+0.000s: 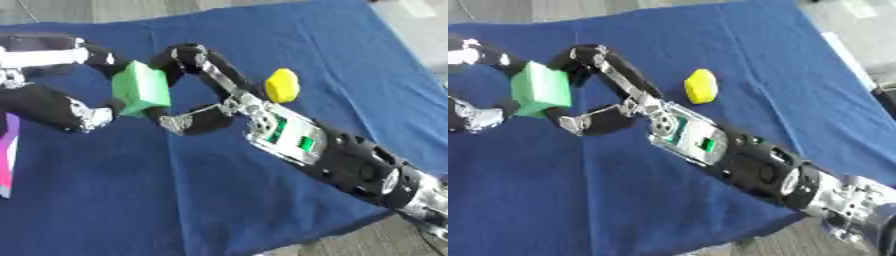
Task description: Pick up the objects with one hand, pass them to the other hand, and then place them into the box on the other side of the table.
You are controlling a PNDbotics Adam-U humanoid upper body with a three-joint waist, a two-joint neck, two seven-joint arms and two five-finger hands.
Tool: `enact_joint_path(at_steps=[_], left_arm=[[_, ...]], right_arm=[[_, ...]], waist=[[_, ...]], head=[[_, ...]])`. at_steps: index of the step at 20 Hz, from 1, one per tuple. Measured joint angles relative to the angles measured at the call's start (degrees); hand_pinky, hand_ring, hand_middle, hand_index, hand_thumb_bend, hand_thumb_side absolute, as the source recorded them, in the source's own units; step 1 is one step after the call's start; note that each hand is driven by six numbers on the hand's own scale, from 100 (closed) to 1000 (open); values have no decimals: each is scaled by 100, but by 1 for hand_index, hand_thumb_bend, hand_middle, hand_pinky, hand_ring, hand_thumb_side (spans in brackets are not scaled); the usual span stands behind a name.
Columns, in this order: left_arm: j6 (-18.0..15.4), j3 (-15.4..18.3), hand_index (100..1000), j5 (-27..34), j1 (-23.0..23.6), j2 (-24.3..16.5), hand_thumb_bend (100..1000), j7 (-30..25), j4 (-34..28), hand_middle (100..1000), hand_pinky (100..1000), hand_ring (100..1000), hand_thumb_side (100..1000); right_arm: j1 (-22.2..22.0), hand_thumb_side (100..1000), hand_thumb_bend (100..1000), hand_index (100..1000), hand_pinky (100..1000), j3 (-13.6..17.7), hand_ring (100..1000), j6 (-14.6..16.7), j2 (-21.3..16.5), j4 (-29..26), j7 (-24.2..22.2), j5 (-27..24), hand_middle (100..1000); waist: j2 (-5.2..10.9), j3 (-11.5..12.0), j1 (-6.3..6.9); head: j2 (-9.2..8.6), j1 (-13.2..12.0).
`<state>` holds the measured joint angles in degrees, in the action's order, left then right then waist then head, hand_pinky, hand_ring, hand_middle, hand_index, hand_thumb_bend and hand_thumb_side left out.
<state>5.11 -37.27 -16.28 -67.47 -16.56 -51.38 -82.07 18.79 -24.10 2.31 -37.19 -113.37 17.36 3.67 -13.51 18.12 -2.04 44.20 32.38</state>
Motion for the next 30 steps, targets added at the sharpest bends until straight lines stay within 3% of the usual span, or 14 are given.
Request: enact_joint_path(at_steps=[3,6,13,14,18,25,30], left_arm=[[6,-5,887,4,1,0,100,-3,-2,713,1000,861,521],[10,-23,885,4,3,0,100,-3,-2,715,1000,863,239],[0,-56,886,-69,13,0,100,6,-2,716,1000,864,241],[-1,-63,886,-78,16,0,100,7,-2,717,1000,864,293],[-8,-70,885,-119,17,1,100,8,-2,716,1000,863,296],[-7,-71,886,-125,45,1,100,8,-3,718,1000,864,427],[-10,-120,889,-196,51,1,100,9,-3,724,1000,869,412]], right_arm=[[-13,100,207,612,582,0,589,4,0,0,-3,0,561],[-15,100,196,614,582,0,589,9,0,0,-8,-3,563],[-15,100,185,617,576,-3,588,-36,-1,0,-11,-103,568],[-15,100,183,618,575,-4,588,-57,-1,0,-10,-117,569],[-7,100,179,619,574,-5,588,-166,-1,0,-1,-208,571],[32,100,181,620,574,-5,588,-248,0,0,12,-301,573],[33,100,175,622,574,-11,589,-288,2,0,-26,-301,575]], waist=[[0,0,0],[0,-1,0],[0,-45,0],[0,-61,0],[0,-120,0],[0,-119,0],[5,-128,0]], head=[[0,3],[0,8],[0,9],[0,10],[0,12],[0,58],[0,85]])
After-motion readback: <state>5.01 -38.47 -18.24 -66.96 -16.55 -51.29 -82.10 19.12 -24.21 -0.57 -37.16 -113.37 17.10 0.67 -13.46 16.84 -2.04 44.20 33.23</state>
